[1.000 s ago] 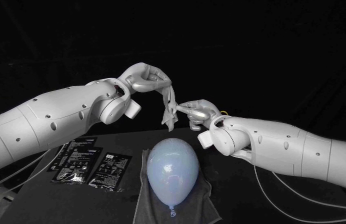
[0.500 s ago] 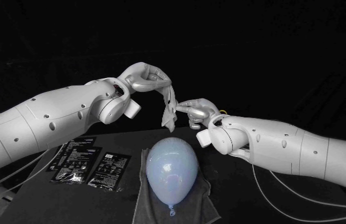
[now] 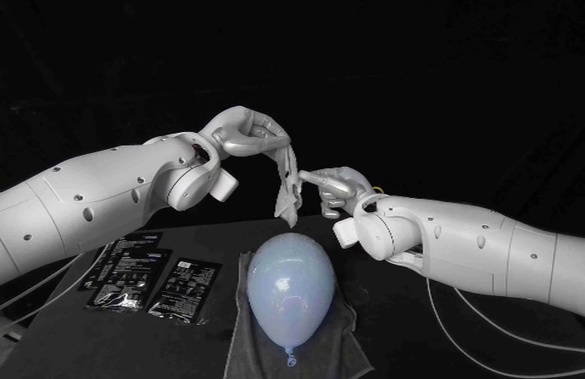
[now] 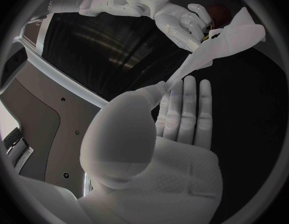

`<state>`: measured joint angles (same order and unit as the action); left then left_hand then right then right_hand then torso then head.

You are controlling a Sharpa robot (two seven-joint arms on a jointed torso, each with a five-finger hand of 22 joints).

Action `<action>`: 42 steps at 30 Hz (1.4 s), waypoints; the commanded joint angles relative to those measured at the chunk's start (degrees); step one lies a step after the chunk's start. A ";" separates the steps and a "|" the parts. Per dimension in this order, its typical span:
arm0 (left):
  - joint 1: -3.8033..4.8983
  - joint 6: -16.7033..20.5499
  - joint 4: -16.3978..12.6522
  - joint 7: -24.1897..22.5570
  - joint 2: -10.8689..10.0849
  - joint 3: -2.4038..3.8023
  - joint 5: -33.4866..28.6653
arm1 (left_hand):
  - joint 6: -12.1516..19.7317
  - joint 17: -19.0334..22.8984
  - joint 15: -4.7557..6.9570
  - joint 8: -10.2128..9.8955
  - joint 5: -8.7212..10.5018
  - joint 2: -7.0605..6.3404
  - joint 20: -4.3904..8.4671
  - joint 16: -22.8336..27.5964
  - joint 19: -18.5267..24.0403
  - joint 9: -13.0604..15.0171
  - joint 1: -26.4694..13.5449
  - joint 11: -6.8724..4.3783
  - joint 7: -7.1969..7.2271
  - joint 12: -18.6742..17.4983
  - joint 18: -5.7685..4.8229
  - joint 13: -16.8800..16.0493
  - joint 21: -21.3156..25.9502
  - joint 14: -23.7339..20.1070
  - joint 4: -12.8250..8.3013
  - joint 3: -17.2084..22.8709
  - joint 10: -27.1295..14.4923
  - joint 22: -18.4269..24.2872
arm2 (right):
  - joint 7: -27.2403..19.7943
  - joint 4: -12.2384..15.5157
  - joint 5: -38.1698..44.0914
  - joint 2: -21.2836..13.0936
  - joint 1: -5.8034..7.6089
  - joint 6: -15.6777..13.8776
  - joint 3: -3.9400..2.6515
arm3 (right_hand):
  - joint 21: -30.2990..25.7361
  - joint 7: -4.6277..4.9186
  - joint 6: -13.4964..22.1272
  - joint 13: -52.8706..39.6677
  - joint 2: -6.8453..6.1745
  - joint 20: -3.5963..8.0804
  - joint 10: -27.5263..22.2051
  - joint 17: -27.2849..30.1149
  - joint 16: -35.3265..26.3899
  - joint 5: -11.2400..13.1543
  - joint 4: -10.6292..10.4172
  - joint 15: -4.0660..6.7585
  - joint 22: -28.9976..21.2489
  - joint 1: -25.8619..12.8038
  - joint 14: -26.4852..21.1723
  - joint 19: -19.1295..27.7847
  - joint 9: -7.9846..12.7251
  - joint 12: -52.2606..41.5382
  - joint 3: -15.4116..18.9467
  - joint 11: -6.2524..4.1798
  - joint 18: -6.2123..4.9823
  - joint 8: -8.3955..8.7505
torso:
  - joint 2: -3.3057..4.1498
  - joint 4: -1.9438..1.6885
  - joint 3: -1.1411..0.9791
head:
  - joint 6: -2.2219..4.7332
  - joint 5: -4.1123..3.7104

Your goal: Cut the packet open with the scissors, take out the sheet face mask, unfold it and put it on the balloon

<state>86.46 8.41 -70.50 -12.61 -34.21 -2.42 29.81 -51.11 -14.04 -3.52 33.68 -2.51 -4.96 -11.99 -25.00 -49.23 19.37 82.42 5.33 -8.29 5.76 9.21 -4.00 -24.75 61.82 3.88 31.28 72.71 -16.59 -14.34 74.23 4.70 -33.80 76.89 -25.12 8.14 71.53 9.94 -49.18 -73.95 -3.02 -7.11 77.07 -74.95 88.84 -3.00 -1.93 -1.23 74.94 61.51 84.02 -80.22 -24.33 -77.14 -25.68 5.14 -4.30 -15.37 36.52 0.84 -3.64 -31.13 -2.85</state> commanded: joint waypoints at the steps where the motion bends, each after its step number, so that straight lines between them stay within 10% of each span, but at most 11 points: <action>1: 0.14 -0.67 -0.26 -0.41 0.02 0.06 -0.04 | -0.23 -0.05 0.03 0.33 -0.22 0.42 -0.08 0.23 0.32 5.40 0.07 -0.15 0.09 -0.20 0.01 -0.09 -0.32 0.30 0.07 -0.28 0.41 -0.03 | -0.10 -0.20 -0.61 0.16 0.00 2.22 -0.06 | -0.48 0.10 0.56 0.12 0.03 -0.36 -0.29 -7.66 -0.25 0.05 -0.52 -0.39 9.24 -0.62 2.39 0.14 0.18 0.42 0.34 0.28 0.01 0.40 | 0.03 -0.02 0.02 | -0.04 -0.03; 19: 0.14 -0.65 -0.64 -0.46 -0.03 0.06 -0.04 | -0.25 -0.20 0.03 0.24 -0.23 0.44 -0.06 0.39 0.59 5.52 0.10 -0.15 0.10 -0.42 -0.03 -0.10 -0.62 0.32 0.11 -0.27 0.50 -0.30 | 2.30 -0.94 0.57 0.98 0.01 6.68 -0.06 | -0.36 -0.06 -0.28 -0.14 0.99 -0.59 -0.29 -7.85 -0.18 0.14 -1.99 -0.45 9.27 -0.80 2.42 0.21 0.48 0.08 1.40 0.22 -0.01 0.33 | 0.00 0.03 -0.01 | -0.23 -0.02; 31: 0.14 -0.34 -0.51 -0.25 -0.08 0.04 -0.04 | -0.25 -0.26 0.02 0.20 -0.22 0.46 -0.04 0.45 0.68 5.57 0.12 -0.15 0.09 -0.51 -0.04 -0.10 -0.74 0.32 0.12 -0.26 0.51 -0.41 | 2.77 -0.46 2.20 0.75 0.01 8.68 -0.06 | 3.56 -3.41 -7.01 -4.74 4.01 1.72 4.51 -13.38 0.88 0.21 6.63 2.25 10.44 8.78 5.20 -1.98 -1.19 -3.77 -5.91 -2.89 0.79 -4.23 | 0.01 0.00 -0.02 | -0.26 -0.04; 42: 0.14 -0.27 -0.60 -0.13 -0.33 -0.01 -0.04 | -0.25 -0.31 0.02 0.17 -0.22 0.48 -0.04 0.50 0.75 5.61 0.14 -0.15 0.09 -0.57 -0.05 -0.10 -0.84 0.33 0.13 -0.25 0.54 -0.49 | 1.02 -0.17 2.07 0.49 0.00 4.10 -0.07 | 7.27 -4.31 -8.32 -8.90 4.06 2.79 8.19 -15.05 1.16 0.21 9.52 3.18 11.55 7.53 5.98 -4.05 -3.00 -6.97 -9.92 -3.81 1.64 -7.47 | -0.01 -0.01 -0.01 | -0.43 -0.14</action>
<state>86.46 8.37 -70.97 -12.52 -34.55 -2.49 29.83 -51.02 -14.28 -3.53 33.81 -2.54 -4.91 -11.98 -24.75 -48.83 19.37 82.47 5.12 -8.21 5.50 9.20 -4.04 -25.19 61.82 3.88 31.28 72.91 -17.04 -11.92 73.97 6.17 -33.24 76.90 -19.20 8.12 78.61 5.97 -56.68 -74.98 0.66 -4.42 83.74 -74.94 89.80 -2.39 7.58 1.45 74.95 69.63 84.04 -83.52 -25.43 -83.83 -35.20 1.54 -3.08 -21.06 36.50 0.84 -3.65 -31.53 -2.96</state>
